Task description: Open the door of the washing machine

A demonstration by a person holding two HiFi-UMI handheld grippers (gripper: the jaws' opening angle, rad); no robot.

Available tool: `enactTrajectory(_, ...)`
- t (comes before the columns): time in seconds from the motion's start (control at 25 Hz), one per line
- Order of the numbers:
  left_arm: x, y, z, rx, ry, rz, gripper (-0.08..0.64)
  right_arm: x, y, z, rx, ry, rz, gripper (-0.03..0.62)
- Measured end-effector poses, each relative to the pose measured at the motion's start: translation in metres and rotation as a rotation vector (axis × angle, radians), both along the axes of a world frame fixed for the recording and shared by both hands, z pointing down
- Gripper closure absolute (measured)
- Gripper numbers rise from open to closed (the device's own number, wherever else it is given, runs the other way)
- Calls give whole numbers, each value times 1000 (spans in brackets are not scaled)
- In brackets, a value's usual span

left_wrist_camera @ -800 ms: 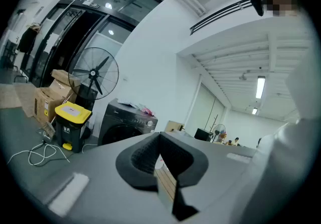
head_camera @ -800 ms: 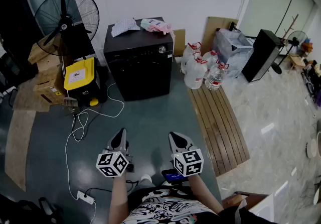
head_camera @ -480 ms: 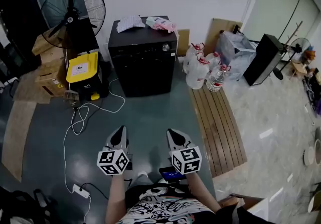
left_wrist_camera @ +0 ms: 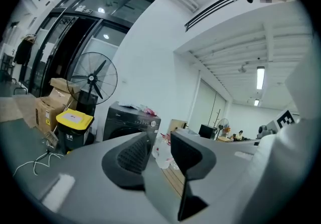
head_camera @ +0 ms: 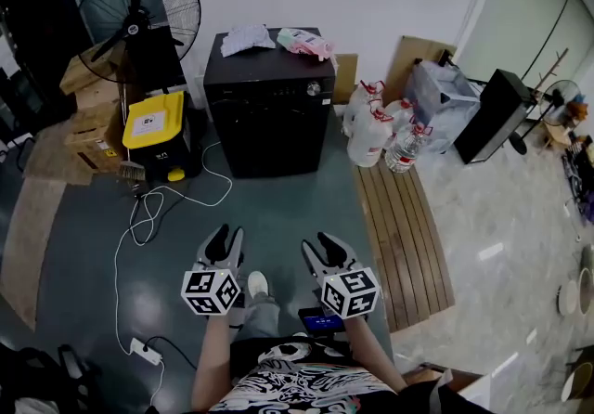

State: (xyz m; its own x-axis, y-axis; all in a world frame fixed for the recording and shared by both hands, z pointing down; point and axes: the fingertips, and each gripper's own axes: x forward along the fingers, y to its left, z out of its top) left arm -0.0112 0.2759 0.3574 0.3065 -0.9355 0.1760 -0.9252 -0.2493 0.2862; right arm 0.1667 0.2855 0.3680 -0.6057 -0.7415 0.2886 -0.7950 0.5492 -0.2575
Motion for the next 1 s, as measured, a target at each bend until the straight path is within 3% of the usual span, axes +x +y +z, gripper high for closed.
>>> enactTrajectory(0.2, -12, -66, 17, 27, 29, 40, 416, -14, -62, 20, -6, 39, 20, 422)
enactTrajectory(0.36, -37, -143, 46, -4, 11, 78, 416, -41, -139, 46, -40, 90, 39, 422)
enactTrajectory(0.64, -89, -301, 105, -91, -151, 200, 414, -108, -295, 79, -108, 147, 50, 426)
enactTrajectory(0.8, -118, -375, 138, -133, -172, 233, 411, -140, -370, 96, -121, 167, 51, 423)
enactTrajectory(1.0, -147, -438, 168, -157, -179, 245, 408, -163, -430, 117, -144, 192, 62, 425)
